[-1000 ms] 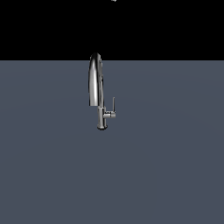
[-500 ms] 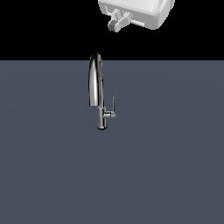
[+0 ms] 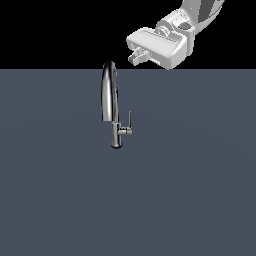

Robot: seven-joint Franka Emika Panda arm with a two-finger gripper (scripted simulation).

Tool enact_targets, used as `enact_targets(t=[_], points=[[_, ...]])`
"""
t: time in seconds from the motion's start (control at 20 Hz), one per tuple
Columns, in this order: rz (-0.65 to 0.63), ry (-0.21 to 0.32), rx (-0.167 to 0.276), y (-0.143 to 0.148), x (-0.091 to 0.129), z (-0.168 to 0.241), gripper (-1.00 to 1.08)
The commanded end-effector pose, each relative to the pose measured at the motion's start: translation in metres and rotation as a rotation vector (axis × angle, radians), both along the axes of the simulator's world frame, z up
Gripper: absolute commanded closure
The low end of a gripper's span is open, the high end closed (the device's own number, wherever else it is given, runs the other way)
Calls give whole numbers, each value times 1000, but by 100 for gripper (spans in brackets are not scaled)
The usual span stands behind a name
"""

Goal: Turn on the faucet by rotating a designated handle.

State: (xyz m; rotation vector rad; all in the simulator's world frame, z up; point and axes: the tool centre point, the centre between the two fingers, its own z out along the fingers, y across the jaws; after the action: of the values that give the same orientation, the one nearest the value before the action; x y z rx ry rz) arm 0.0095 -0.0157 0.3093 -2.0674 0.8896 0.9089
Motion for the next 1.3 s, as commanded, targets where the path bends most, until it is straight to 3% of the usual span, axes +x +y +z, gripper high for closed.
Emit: enact_targets(t=[0.0,0.7,1.0,1.25], points=[[-49,49,50,-2,10,-18,108],[-342,341,338,-2,49,-132,108],[-421,420,416,4,54,-165,108],[-454,453,448,7,55,-178,108]])
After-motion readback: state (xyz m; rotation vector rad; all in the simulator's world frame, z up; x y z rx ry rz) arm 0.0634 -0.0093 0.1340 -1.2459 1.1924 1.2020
